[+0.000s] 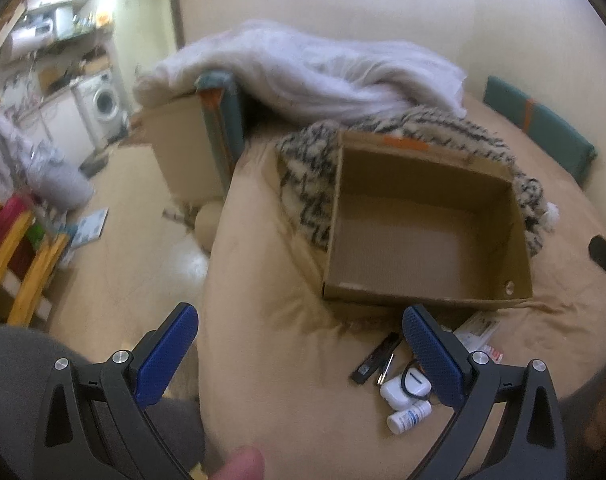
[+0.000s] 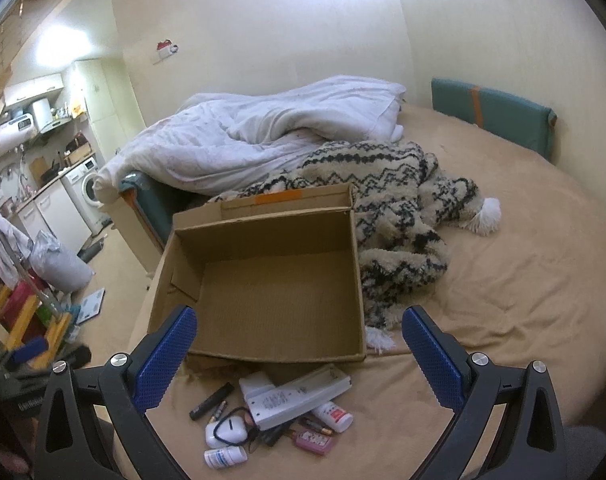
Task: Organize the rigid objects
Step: 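Grasp the blue-label white pill bottle with the left tool while the right tool grasps the red-label bottle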
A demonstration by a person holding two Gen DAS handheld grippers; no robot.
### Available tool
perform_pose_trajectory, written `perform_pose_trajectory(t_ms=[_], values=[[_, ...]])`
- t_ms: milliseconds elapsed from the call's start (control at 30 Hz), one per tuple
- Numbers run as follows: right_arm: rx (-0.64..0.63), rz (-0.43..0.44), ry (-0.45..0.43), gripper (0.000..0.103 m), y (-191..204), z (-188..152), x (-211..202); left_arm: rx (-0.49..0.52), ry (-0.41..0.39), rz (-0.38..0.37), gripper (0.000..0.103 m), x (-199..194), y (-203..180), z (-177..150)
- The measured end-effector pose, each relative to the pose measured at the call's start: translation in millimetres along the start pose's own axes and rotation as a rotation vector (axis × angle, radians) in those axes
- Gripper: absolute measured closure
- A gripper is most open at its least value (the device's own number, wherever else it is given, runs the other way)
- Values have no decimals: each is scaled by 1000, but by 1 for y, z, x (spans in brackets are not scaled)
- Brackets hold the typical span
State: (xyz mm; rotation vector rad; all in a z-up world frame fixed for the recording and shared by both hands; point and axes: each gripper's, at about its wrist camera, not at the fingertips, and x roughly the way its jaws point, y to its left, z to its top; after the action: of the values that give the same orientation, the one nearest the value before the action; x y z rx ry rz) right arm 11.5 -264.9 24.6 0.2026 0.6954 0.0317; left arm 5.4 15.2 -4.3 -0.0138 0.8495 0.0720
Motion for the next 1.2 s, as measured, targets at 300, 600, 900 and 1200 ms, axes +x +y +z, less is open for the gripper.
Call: perform_pose_trajectory(t_ms=[300, 600, 900, 1200], values=[[116, 7, 138, 0, -22, -22, 42, -129, 287, 40, 1, 57, 3, -15], [136, 21, 196, 0, -27, -23, 56, -252, 606, -59, 1, 103, -34, -59], [202, 26, 246, 0, -40, -26, 65, -166, 698, -73, 9, 115, -96, -99], [247, 15, 273, 0, -51, -28, 69, -125, 689, -132, 59, 120, -100, -94]])
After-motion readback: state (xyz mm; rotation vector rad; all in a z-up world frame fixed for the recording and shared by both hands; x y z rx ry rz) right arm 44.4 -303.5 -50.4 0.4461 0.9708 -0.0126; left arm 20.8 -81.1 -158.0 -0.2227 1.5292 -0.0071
